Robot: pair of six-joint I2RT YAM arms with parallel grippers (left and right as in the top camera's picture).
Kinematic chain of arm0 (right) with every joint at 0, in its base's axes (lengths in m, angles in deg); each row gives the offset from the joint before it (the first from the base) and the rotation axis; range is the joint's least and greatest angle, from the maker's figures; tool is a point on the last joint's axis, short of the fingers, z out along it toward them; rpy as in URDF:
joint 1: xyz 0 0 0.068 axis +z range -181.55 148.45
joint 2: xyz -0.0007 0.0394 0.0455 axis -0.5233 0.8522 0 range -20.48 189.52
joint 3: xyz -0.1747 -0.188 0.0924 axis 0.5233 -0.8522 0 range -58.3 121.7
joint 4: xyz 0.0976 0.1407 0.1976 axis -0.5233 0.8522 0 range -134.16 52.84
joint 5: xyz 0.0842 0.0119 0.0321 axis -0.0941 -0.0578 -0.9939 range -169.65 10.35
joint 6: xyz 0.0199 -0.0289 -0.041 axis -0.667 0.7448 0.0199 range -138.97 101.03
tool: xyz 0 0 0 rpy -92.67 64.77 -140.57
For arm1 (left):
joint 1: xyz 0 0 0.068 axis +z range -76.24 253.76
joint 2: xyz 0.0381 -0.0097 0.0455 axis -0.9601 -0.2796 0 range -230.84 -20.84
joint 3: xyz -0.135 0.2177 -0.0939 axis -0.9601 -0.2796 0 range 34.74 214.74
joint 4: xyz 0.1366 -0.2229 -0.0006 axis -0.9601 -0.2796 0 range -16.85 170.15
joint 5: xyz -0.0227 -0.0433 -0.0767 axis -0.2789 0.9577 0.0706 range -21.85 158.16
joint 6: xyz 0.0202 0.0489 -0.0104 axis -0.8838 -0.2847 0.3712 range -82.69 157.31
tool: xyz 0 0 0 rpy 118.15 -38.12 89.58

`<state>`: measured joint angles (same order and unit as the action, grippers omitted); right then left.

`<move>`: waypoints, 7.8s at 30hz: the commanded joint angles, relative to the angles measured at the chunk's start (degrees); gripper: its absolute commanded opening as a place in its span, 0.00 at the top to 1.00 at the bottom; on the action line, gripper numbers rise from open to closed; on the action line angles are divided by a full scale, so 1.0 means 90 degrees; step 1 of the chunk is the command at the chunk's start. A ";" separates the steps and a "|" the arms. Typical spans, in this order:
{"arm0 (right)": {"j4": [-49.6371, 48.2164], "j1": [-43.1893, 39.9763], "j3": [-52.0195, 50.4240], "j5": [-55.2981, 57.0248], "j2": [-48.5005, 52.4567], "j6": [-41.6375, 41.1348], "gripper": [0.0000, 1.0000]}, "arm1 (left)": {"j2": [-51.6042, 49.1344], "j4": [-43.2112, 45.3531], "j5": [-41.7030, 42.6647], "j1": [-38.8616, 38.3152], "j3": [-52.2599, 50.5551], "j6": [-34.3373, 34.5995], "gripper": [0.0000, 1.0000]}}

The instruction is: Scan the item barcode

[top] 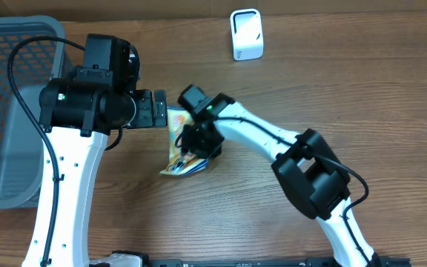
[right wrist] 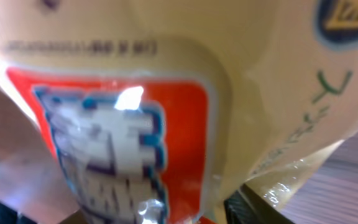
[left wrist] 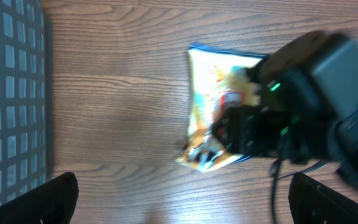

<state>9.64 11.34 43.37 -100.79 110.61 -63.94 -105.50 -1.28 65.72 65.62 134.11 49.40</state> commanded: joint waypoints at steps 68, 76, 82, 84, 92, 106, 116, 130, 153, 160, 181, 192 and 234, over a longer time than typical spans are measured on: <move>0.3381 -0.1819 -0.0379 0.2327 -0.1348 0.3723 0.22 | -0.0041 0.0010 -0.0066 0.0027 0.0107 0.0087 0.00; 0.2567 -0.0959 -0.0986 0.3633 -0.1345 0.3594 0.22 | -0.0041 0.0010 -0.0063 0.0027 0.0107 0.0087 0.00; 0.2329 -0.0874 -0.1426 0.4090 -0.1341 0.3281 0.22 | -0.0041 0.0012 -0.0063 0.0027 0.0107 0.0087 0.00; 0.2273 -0.0916 -0.1503 0.4146 -0.1341 0.3271 0.22 | -0.0041 0.0012 -0.0063 0.0027 0.0107 0.0087 0.00; 0.1557 -0.1025 -0.2067 0.4274 -0.1341 0.3138 0.22 | -0.0041 0.0010 -0.0066 0.0027 0.0107 0.0087 0.00; 0.1647 -0.1282 -0.1770 0.3485 -0.1350 0.2793 0.96 | -0.0041 0.0010 -0.0066 0.0027 0.0107 0.0087 0.00; 0.2739 -0.1897 0.0151 -0.1591 -0.1350 0.5020 0.96 | -0.0041 0.0010 -0.0063 0.0027 0.0107 0.0087 0.00; 0.2368 -0.2154 -0.0605 -0.4711 -0.1338 0.5826 0.96 | -0.0041 0.0010 -0.0063 0.0027 0.0107 0.0087 0.00; 0.1870 -0.2487 -0.1309 0.0984 -0.1341 0.3315 0.57 | -0.0041 0.0010 -0.0066 0.0027 0.0107 0.0087 0.00; 0.2766 -0.2535 -0.0566 0.1804 -0.1341 0.3327 0.53 | -0.0041 0.0010 -0.0063 0.0027 0.0107 0.0085 0.00; 0.3371 -0.2686 0.0425 0.3713 -0.3764 0.2419 0.00 | -0.0041 0.0010 -0.0063 0.0027 0.0107 0.0087 0.00; 0.3502 -0.5134 0.0374 0.3813 -0.4398 0.2421 0.00 | -0.0041 0.0216 -0.0610 0.0027 0.0107 -0.0153 0.00; 0.3373 -0.6309 0.0364 0.2475 -0.4398 0.2421 0.00 | -0.2725 0.6834 0.5263 -0.3038 -0.4316 0.4053 0.00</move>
<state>40.35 -45.40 46.62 -78.22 71.26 -41.71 -129.02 58.50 113.02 38.76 95.71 81.18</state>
